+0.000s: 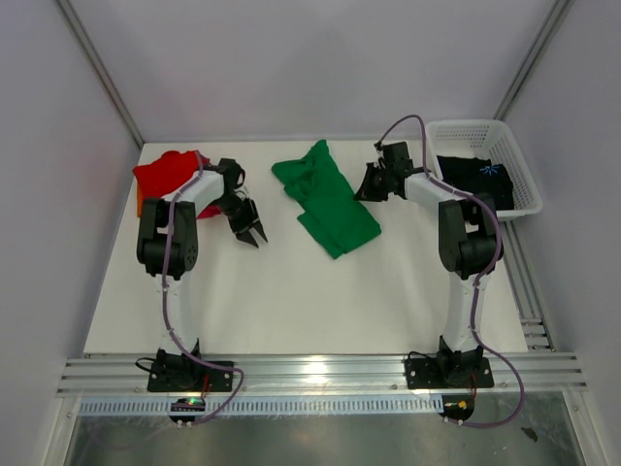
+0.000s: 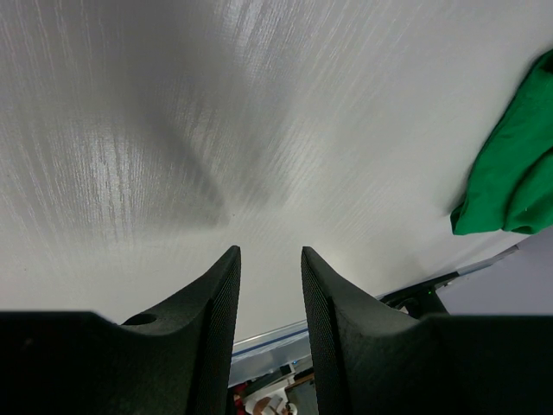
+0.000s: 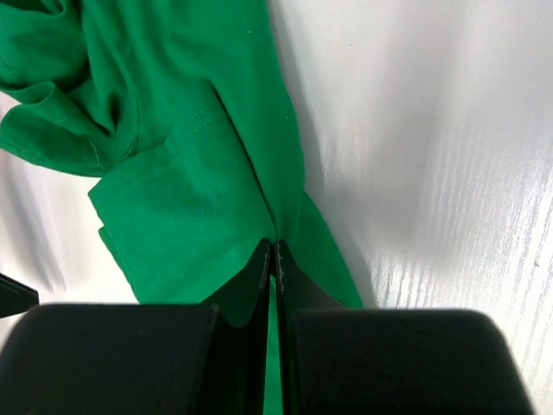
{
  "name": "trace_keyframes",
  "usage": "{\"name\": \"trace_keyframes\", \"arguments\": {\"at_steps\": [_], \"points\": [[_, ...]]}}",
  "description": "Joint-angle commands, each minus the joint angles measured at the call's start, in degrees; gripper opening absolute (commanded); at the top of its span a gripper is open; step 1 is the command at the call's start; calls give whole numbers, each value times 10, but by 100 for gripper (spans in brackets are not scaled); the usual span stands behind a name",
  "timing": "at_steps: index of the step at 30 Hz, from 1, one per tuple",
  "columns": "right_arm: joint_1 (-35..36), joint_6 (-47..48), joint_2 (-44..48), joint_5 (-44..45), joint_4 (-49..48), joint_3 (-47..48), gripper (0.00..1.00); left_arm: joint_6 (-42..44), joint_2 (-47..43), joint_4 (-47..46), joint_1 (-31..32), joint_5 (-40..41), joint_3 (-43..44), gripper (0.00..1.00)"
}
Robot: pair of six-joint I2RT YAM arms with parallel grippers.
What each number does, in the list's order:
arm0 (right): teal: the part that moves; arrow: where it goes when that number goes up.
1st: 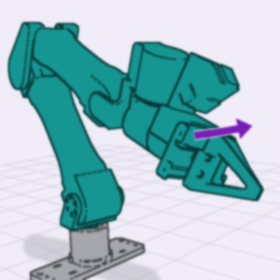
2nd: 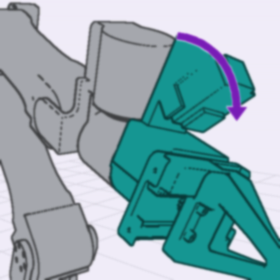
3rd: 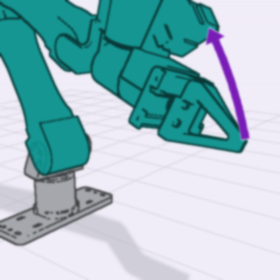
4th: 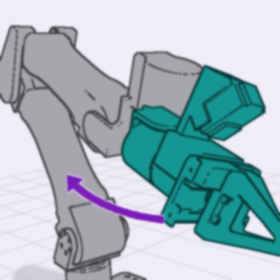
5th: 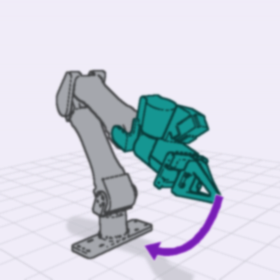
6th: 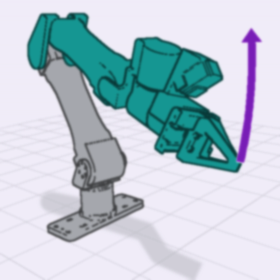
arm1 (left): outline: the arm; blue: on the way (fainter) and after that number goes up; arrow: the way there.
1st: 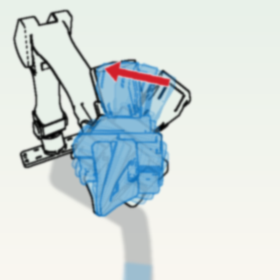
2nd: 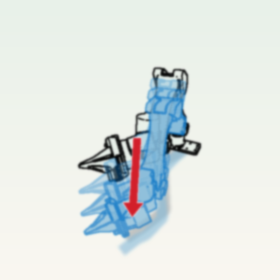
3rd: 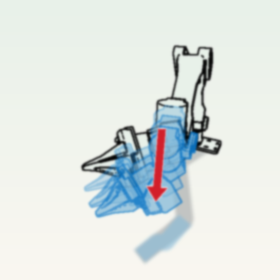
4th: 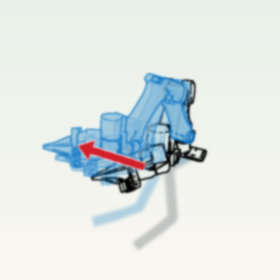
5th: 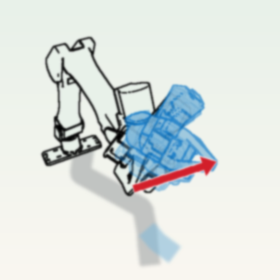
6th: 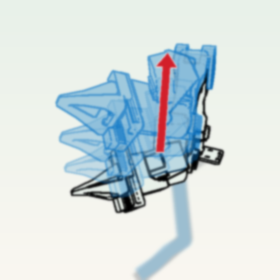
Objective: Fold and stack the t-shirts
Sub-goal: Fold the folded rectangular tshirt in 1/3 of the way
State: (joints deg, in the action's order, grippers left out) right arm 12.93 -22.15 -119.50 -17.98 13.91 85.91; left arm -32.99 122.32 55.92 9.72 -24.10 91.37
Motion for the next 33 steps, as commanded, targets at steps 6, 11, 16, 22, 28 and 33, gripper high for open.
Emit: {"name": "trace_keyframes", "arguments": {"at_steps": [6, 11, 16, 22, 28, 33], "points": [[-1, -17, 18, 77, 25, 31, 4, -3, 13, -3, -2, -14, 14, 37], [-1, -43, -6, 162, 102, 70, 4, -3, 14, 0, -3, -11, 18, 36], [0, -73, -18, 218, 161, 82, 3, -6, 16, 0, -2, -11, 19, 36], [0, -69, -19, 194, 168, 78, 21, -11, 20, -7, -2, -23, 19, 36], [10, -35, 12, 247, 174, 66, 37, -17, 20, -15, -2, -31, 14, 37], [15, -22, 53, 249, 130, 29, 37, -23, 19, -22, -2, -35, 7, 37]]}}
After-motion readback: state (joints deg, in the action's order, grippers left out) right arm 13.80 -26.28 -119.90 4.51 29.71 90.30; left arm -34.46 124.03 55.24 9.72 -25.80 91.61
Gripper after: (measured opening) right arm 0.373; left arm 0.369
